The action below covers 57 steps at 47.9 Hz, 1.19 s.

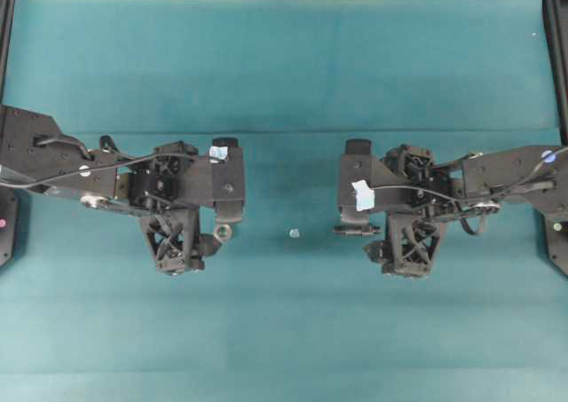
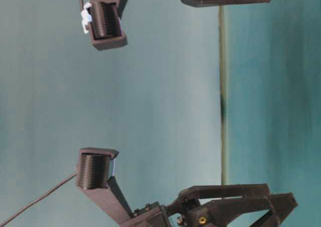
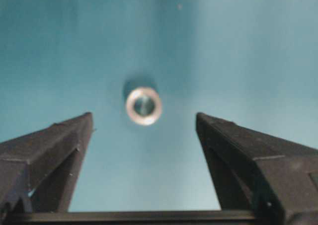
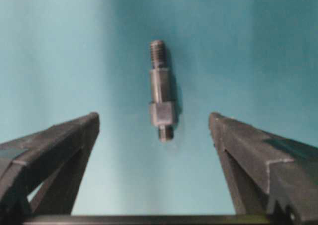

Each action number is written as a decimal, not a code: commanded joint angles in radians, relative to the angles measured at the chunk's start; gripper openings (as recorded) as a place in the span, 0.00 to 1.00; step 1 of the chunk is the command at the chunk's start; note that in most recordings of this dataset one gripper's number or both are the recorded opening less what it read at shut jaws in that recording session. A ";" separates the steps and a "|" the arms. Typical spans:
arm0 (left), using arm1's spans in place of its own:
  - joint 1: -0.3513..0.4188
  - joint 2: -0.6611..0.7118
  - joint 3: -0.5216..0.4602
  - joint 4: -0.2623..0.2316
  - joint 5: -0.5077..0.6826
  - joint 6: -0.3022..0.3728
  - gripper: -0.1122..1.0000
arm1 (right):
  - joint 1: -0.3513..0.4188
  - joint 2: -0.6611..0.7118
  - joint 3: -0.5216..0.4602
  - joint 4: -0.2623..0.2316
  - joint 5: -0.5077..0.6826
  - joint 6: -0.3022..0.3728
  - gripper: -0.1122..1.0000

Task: Insert the washer onto the shaft with both hands.
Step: 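Lower both grippers over the washer and shaft, opening the fingers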

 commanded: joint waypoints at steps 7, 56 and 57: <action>0.000 0.049 0.003 0.003 -0.051 -0.002 0.93 | 0.005 0.029 -0.008 -0.003 -0.011 -0.008 0.90; -0.009 0.161 0.012 0.003 -0.133 0.011 0.93 | 0.005 0.123 0.072 -0.003 -0.173 -0.029 0.89; -0.009 0.163 0.012 0.003 -0.135 0.012 0.93 | 0.006 0.124 0.072 -0.003 -0.173 -0.029 0.89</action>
